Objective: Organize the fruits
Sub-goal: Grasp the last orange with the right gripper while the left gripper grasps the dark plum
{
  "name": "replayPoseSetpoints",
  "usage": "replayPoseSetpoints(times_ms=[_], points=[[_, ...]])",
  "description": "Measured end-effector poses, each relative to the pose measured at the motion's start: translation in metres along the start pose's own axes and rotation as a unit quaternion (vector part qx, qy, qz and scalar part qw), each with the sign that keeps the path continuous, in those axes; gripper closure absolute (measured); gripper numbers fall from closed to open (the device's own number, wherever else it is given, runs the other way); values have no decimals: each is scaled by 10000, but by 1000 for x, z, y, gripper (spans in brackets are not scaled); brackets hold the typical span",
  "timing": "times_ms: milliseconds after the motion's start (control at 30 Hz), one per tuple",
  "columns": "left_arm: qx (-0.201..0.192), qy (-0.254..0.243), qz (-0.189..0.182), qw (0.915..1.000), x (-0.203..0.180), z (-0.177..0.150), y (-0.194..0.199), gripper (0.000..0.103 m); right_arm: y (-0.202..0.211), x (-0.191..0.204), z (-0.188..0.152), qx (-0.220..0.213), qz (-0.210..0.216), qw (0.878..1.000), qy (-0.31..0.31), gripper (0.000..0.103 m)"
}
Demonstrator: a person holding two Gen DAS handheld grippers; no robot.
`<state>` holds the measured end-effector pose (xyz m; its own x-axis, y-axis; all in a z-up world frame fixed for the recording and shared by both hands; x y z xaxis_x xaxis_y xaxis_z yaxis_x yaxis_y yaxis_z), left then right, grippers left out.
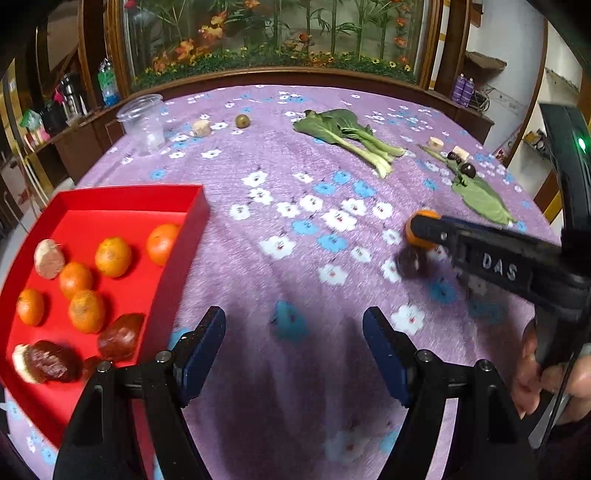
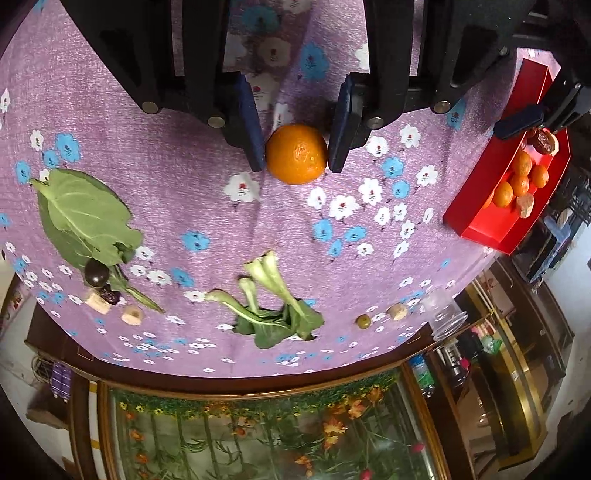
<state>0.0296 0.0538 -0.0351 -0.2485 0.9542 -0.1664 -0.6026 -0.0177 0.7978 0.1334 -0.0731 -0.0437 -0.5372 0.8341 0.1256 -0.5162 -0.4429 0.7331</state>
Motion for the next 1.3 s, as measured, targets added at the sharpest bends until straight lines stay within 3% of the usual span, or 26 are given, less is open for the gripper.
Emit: replayPoseSetpoints(times_ms=[200,533,567,667,833,867,967,1033,1300], points=[[-43,-101,-346,9993,-25,17,-9,27,6,-9,2,-57,-39,9999,-99,65],[72,-797,-722,9942,-82,20,-37,28,8,-21,2,-72,261,9986,-447,68],[113,-828,-759,9936,-85,20,-41,32,8,-21,2,-64,275,9986,-451,68],[252,-843,-823,9927,-88,17,-51,60,7,-21,2,-33,324,9984,-457,68],[205,-789,-936,9923,-90,18,-51,72,-3,-17,-2,104,442,9978,-488,55],[226,-766,-985,9919,-90,17,-50,80,-5,-16,-3,139,502,9973,-512,55],[200,-663,-919,9934,-86,16,-47,80,-9,-11,-4,181,573,9971,-460,55],[205,-541,-916,9941,-80,16,-44,80,-9,-6,-4,173,621,9972,-385,66],[-8,-127,-956,9953,-54,18,-16,80,-2,-4,-1,-12,459,9986,-270,66]])
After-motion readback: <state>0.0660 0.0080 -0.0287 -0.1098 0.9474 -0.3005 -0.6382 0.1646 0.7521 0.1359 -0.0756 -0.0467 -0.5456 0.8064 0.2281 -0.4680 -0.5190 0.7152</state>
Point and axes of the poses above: each gripper's, at about its wrist camera, not at the fingertips, and y roughly against the way its jaws point, x to its left, z to its top, the point moved 7 cm from there along -y, roughly the way its jaws point, and after that the axes turned 11 degrees about y, right-handed, at the moved point
